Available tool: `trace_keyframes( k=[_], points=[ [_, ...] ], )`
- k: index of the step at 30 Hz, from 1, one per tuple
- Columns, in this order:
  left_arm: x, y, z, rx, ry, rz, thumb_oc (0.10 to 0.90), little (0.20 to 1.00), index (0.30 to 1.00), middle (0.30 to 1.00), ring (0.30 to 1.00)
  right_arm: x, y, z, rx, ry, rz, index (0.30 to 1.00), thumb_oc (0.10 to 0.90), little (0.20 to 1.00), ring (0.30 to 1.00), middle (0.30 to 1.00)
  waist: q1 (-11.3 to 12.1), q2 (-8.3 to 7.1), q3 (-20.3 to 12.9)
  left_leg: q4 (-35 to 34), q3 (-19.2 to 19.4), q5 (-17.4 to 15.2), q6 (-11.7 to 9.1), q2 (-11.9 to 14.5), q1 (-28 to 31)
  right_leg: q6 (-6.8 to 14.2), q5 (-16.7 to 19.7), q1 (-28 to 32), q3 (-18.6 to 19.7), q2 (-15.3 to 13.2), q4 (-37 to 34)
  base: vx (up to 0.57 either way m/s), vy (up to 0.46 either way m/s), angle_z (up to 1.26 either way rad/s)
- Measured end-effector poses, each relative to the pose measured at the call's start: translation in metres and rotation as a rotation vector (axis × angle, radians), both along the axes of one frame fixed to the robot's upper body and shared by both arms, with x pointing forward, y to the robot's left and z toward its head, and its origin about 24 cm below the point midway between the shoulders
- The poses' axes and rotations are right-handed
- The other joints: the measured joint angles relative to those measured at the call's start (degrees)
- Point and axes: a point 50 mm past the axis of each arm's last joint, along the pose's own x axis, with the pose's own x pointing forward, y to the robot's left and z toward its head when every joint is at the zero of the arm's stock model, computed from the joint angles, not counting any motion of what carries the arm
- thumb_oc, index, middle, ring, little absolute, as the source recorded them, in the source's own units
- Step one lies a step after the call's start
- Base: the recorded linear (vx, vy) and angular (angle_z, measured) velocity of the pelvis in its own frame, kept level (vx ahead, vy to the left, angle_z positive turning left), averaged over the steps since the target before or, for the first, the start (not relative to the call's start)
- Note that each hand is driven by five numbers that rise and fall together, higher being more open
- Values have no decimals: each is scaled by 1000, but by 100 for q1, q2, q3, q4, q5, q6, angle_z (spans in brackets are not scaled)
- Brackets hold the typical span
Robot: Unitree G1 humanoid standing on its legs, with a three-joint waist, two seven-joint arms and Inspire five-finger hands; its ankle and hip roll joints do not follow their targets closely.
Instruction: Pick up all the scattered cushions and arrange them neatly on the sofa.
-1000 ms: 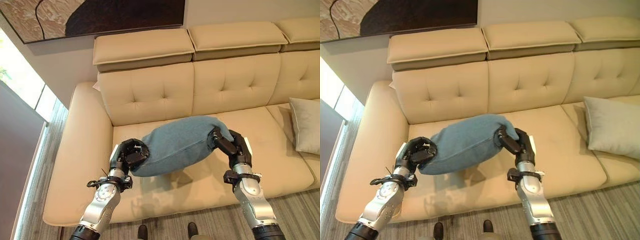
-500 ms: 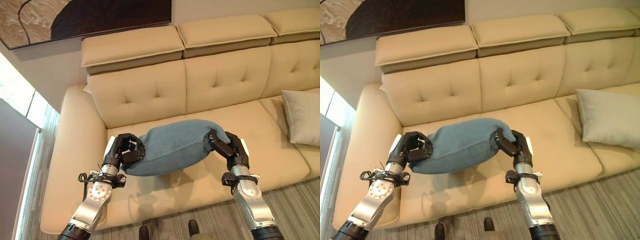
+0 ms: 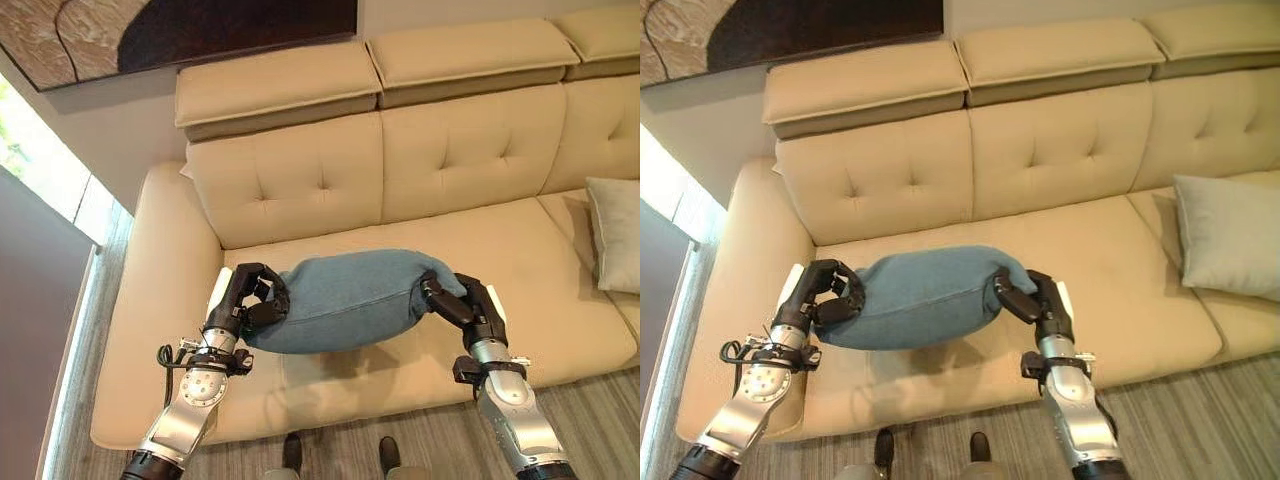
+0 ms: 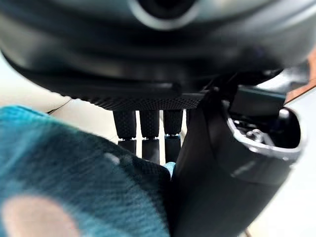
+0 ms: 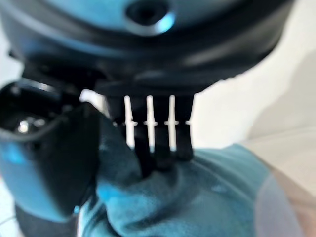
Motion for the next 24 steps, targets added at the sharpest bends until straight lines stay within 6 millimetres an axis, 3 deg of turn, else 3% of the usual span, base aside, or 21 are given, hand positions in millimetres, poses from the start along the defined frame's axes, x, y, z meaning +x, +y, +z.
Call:
trace_keyframes(
  k=[7,11,13,16,24],
  points=[
    [-3,4,-3,-19,12,24,400,300,300,300,300,1,8,5,32,-31,14,300,400,300,300,300,65,-118,52,-80,135,-55,139,-230,278,123,-52,176,12,-238,41,37,206,-5],
    [-3,4,-3,-15,17,17,400,300,300,300,300,3,13,4,69,-37,0,300,400,300,300,300,56,-31,100,-106,343,-63,257,-112,398,373,-272,-457,-87,-236,1335,17,135,-19],
    [-3,7,-3,0,15,21,400,300,300,300,300,3,13,3,72,-32,2,300,400,300,300,300,135,-208,85,-135,473,-136,346,-282,572,398,-358,-459,-204,-378,1428,128,-5,-36],
    [-3,12,-1,20,7,34,400,300,300,300,300,2,18,-1,115,-21,14,300,400,300,300,300,107,-405,62,-118,414,-133,358,-461,500,327,-336,-173,-547,-540,797,119,-46,2],
    [-4,13,-3,64,3,56,400,300,300,300,300,1,25,-8,213,3,21,300,400,300,300,300,201,-432,31,-195,240,-87,291,-292,587,202,-41,389,-710,-305,-1,130,-98,15]
  ],
)
